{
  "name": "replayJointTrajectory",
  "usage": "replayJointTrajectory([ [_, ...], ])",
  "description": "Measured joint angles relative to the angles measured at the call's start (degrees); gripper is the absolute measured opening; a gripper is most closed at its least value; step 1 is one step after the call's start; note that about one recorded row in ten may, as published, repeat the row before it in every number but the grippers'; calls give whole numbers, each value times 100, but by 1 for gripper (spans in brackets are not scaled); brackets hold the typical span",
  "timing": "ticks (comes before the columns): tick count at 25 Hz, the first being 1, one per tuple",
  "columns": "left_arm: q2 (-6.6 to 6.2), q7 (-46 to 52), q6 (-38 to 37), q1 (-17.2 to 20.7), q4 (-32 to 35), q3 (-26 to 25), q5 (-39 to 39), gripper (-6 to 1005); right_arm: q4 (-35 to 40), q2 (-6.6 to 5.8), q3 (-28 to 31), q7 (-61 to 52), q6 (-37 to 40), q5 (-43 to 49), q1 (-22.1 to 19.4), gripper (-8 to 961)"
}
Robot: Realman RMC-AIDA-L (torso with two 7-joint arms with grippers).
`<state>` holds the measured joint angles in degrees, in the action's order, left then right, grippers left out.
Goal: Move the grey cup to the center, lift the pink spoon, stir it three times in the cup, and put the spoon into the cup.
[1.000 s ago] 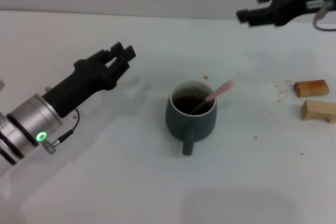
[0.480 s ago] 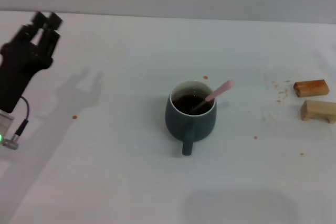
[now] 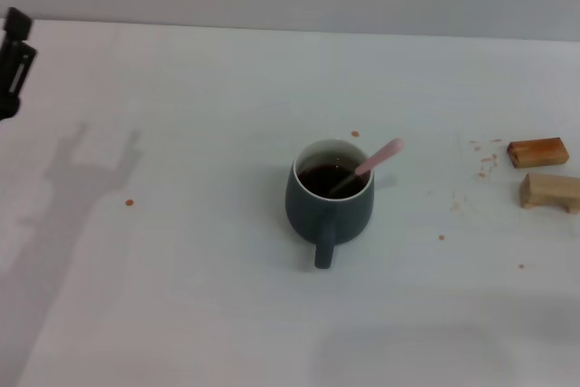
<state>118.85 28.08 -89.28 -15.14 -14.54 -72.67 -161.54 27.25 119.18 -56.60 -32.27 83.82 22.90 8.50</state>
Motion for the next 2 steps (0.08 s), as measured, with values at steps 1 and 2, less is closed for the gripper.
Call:
replayJointTrajectory([
  [1,3,-1,-44,27,-12,11,68,686,-246,-1,1,260,242,-197,74,610],
  [2,4,-1,-90,53,-18,21,133,686,-501,0,0,494,463,-384,150,610],
])
